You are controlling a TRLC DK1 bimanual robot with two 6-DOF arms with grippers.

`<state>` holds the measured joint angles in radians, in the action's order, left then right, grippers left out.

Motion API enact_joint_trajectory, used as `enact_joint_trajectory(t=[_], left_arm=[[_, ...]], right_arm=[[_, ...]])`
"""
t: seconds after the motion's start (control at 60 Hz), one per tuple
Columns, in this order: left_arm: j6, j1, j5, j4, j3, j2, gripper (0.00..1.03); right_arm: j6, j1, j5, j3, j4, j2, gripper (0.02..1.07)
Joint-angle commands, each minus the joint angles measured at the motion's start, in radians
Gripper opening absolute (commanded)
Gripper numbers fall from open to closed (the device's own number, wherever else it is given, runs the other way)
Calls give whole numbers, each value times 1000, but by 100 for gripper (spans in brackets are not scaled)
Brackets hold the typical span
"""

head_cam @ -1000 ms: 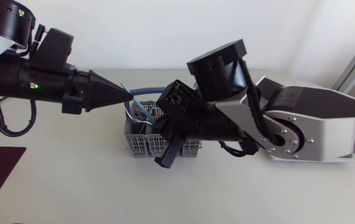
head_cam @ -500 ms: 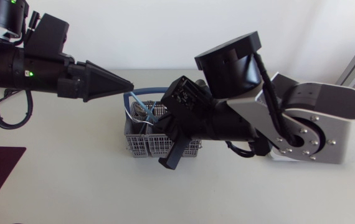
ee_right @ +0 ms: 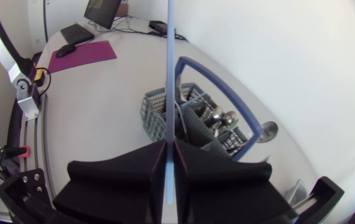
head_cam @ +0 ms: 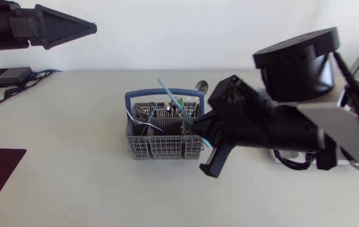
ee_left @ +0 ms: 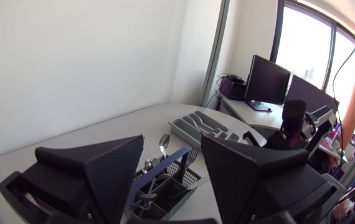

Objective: Sort the cutlery from the basket into the organizer compartments.

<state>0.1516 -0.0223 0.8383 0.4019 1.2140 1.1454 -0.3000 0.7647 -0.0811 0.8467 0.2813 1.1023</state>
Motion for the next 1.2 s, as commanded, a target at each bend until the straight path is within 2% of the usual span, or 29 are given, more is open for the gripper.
enact_joint_trajectory(t=[0.0,0.1,0.183,0.4,0.517,0.717,0.85,1.183], left_arm=[[103,7,-25,35,-48,-16,67],[215,2,-76,86,-97,-23,67],[279,-7,-139,89,-157,-47,67],[370,-10,-223,72,-272,-93,67],[387,-54,-281,49,-320,-108,67],[390,-228,-427,-23,-404,-131,67],[387,-366,-559,-86,-438,-116,67],[375,-585,-760,-256,-446,-6,67]], right_arm=[[-2,-70,7,-31,29,-56,8],[-4,-173,-5,-37,59,-91,8],[-8,-262,-22,-37,84,-108,8],[-31,-469,-62,-32,116,-96,8],[-44,-593,-97,-29,107,-45,8],[-54,-778,-129,-23,76,77,8],[-59,-861,-132,-15,44,185,8],[-8,-950,-105,88,12,492,8]])
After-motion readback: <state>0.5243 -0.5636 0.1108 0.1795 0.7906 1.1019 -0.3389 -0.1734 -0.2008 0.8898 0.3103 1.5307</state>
